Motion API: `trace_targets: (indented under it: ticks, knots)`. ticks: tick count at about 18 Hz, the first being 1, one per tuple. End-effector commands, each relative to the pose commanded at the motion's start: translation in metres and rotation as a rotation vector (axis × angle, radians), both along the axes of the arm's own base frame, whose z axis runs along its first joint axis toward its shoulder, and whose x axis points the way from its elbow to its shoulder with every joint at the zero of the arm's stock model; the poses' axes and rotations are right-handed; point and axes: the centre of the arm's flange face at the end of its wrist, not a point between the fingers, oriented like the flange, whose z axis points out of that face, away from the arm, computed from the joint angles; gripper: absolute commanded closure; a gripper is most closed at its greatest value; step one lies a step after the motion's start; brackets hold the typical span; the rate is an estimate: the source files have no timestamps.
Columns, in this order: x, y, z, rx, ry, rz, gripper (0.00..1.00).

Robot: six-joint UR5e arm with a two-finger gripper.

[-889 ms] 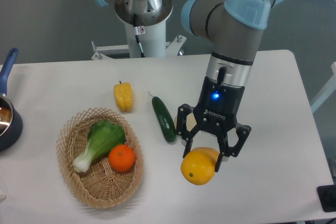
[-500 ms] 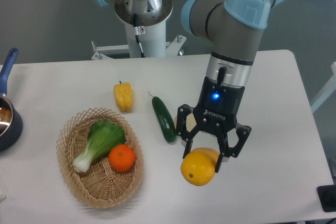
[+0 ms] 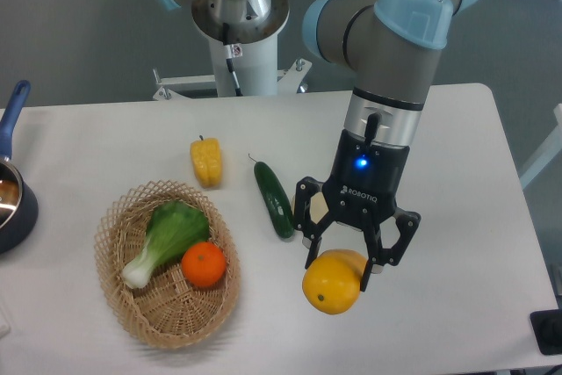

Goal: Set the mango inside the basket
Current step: 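Hold the yellow mango in the gripper above the table, then carry the held yellow mango over to the wicker basket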

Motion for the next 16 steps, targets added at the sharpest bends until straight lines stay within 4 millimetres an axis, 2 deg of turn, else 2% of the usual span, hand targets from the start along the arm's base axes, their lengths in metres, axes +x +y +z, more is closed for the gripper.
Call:
trace_targets:
  ticks: [4,8,12,14,16]
  knots:
    - [-0.001,0.0,-0.007,-0.031,0.015,0.012,0.81]
    - [0.014,0.011,-0.025,-0.087,0.016,0.005,0.81]
    - [0.051,0.031,-0.054,-0.179,0.049,-0.057,0.81]
    - [0.077,0.04,-0.077,-0.223,0.052,-0.118,0.81]
    - [0.111,0.053,-0.086,-0.239,0.048,-0.17,0.81]
